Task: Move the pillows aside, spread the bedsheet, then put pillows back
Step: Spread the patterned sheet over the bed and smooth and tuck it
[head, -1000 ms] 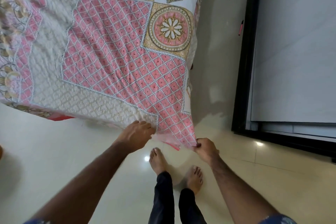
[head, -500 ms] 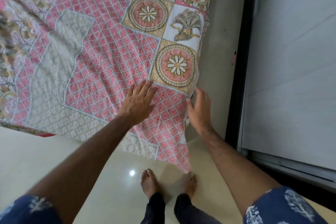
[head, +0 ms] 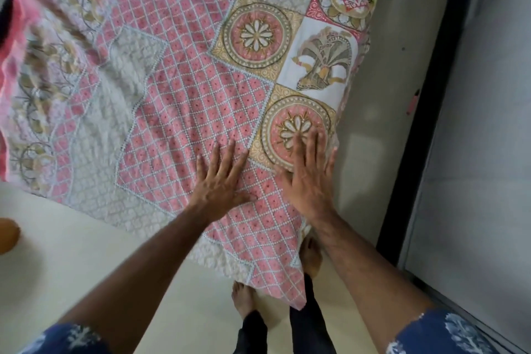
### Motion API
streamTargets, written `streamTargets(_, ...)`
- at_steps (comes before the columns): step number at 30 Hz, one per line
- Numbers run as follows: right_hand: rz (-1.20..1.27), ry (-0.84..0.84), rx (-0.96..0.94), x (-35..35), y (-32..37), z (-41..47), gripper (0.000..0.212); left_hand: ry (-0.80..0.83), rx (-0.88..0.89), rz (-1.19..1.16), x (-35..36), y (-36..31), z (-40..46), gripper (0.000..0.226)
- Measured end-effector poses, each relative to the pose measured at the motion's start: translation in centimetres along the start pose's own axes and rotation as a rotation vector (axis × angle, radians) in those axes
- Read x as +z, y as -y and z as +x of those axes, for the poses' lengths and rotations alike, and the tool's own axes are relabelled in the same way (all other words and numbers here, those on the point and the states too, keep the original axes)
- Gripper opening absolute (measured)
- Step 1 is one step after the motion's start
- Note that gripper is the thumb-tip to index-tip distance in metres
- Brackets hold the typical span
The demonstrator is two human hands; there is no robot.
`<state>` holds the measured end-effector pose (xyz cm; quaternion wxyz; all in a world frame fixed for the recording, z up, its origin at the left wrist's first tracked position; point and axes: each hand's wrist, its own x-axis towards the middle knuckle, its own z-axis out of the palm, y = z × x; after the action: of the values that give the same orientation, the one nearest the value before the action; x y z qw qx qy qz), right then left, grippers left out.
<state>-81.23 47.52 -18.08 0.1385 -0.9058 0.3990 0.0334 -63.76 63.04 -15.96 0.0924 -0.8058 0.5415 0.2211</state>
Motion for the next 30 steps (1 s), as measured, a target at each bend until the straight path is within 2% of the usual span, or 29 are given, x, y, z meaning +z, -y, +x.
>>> streamTargets(3,-0.036,-0.049,-0.017,-0.8,0.7,2.0,0.087,0.002,0.002,0.0,-0.2,0.6,0.0,0.111)
streamTargets(8,-0.158,-0.091,-0.346,-1.7,4.2,9.1,0.075,-0.093,0.017,0.026,-0.1,4.2,0.2,0.093)
streamTargets(12,-0.101,-0.063,-0.351,-2.3,8.6,17.2,0.069,-0.149,0.033,0.05,-0.4,9.1,0.4,0.079)
streamTargets(15,-0.149,0.019,-0.377,-1.5,11.3,20.1,0.076,-0.169,0.07,0.036,-0.4,12.7,0.1,0.076)
streamTargets(18,-0.331,0.048,-0.507,0.7,14.7,16.8,0.082,-0.204,-0.009,-0.07,0.6,17.4,-1.0,0.078)
streamTargets(20,-0.349,0.053,-0.622,1.7,16.8,12.4,0.079,-0.214,-0.048,-0.079,1.0,20.7,-2.3,0.079)
streamTargets(24,-0.33,0.168,-0.802,2.8,22.0,6.7,0.076,-0.175,0.052,-0.01,1.0,28.4,-5.8,0.071)
streamTargets(26,-0.322,0.19,-0.799,3.2,25.5,6.5,0.075,-0.162,0.053,0.008,0.8,32.9,-7.6,0.069)
streamTargets(30,-0.326,0.178,-0.676,4.4,34.9,9.2,0.074,-0.047,-0.072,-0.038,-0.2,41.7,-10.5,0.077)
